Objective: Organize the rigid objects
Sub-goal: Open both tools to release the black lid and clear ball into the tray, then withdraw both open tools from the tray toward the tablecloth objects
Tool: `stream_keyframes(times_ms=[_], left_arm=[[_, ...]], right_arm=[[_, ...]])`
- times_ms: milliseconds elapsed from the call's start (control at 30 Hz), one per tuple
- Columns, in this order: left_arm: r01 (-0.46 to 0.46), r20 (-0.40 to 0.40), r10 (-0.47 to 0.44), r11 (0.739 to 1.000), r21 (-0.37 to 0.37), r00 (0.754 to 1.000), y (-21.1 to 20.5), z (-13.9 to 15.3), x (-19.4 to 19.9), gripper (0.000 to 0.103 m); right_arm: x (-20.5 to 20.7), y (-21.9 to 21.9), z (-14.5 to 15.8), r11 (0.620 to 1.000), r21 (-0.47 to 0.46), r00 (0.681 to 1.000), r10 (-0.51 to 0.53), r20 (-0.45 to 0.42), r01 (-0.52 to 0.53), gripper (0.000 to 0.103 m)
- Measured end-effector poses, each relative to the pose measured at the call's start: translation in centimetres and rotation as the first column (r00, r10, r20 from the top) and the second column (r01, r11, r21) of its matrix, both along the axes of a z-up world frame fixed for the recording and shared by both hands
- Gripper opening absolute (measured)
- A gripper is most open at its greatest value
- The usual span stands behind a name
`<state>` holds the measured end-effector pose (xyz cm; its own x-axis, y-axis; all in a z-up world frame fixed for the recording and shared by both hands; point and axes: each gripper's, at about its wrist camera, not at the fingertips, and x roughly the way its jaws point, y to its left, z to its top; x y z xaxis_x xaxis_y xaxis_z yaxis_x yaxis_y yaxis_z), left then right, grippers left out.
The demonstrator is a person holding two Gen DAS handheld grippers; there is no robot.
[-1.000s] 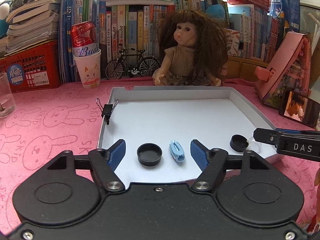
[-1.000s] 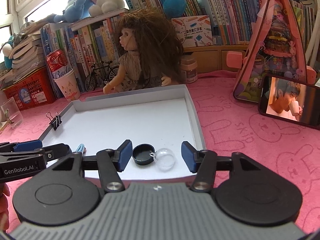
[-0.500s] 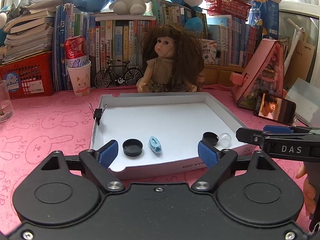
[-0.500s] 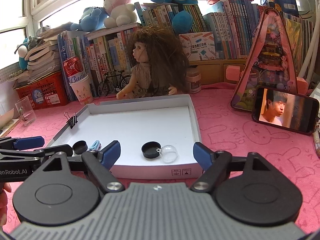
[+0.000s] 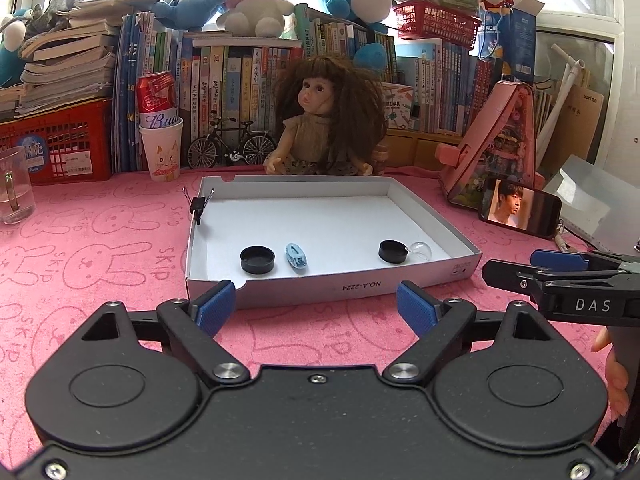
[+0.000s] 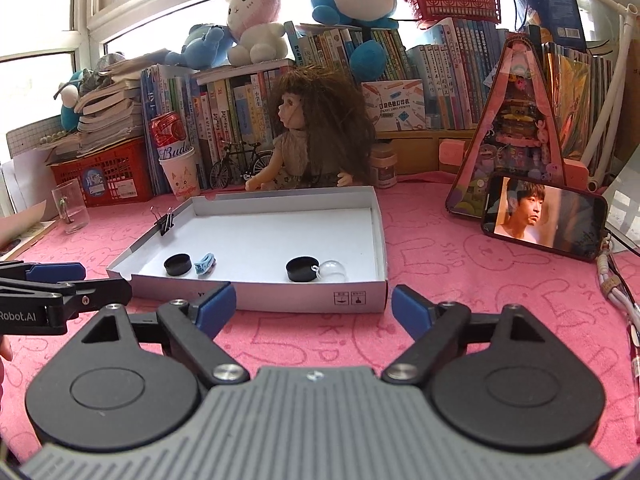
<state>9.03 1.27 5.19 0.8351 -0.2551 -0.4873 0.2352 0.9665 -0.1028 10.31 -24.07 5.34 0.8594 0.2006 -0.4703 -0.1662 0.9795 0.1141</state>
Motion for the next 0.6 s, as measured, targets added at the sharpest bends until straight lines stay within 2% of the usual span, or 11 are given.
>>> stream_keyframes(times_ms=[200, 600], left_arm=[[0.023, 0.007, -0.023, 1.000, 0.006, 1.000, -0.1, -0.7, -2.1, 0.087], [0.044, 0.010, -0.044, 0.999, 0.028, 0.999, 0.5, -2.6, -5.9, 0.087]], right_arm=[[-2.3, 0.0, -0.6, 0.999, -0.037, 1.000, 0.004, 0.029, -0.003, 0.092], [-5.8, -0.8, -2.8, 1.000, -0.030, 1.000, 0.002, 0.027, -0.002, 0.093]])
